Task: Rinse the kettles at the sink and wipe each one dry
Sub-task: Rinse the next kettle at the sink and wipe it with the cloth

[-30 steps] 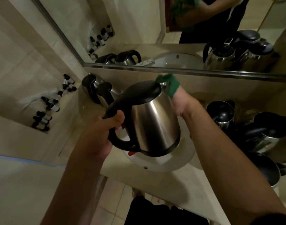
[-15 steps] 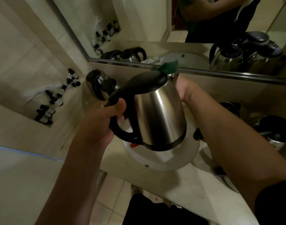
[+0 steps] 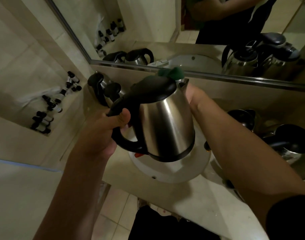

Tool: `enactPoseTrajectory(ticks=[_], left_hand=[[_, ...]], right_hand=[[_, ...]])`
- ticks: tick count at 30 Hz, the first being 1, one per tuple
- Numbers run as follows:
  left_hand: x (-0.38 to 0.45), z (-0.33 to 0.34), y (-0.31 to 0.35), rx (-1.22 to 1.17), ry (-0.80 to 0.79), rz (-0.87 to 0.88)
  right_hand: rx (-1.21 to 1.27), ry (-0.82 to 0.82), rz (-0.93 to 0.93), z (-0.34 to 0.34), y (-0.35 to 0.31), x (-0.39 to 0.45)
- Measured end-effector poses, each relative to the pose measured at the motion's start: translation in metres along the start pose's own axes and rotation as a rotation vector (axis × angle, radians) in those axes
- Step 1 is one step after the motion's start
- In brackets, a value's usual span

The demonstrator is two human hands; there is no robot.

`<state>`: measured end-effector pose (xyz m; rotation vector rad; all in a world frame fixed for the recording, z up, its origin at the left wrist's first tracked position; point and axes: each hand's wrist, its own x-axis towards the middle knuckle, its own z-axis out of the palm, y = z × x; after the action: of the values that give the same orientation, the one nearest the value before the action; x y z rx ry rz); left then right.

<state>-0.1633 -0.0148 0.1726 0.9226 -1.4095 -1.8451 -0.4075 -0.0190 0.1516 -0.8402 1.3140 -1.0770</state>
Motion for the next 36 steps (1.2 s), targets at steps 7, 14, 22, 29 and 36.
enactPoseTrajectory(ticks=[7, 14, 22, 29, 36], left_hand=[[0.001, -0.005, 0.002, -0.066, 0.078, 0.015], [-0.004, 0.027, -0.002, -0.016, 0.231, 0.11], [-0.005, 0.053, -0.006, -0.01, 0.406, 0.167], [-0.017, 0.065, -0.025, 0.132, 0.508, 0.071], [-0.019, 0.07, -0.022, 0.087, 0.443, 0.104]], right_hand=[[0.067, -0.029, 0.215, -0.005, 0.04, -0.016], [1.013, -0.097, 0.139, 0.054, 0.113, -0.031], [1.397, 0.182, 0.426, 0.063, 0.101, -0.065], [1.076, 0.359, 0.235, 0.071, 0.08, -0.077], [0.448, 0.572, 0.098, 0.048, 0.067, -0.039]])
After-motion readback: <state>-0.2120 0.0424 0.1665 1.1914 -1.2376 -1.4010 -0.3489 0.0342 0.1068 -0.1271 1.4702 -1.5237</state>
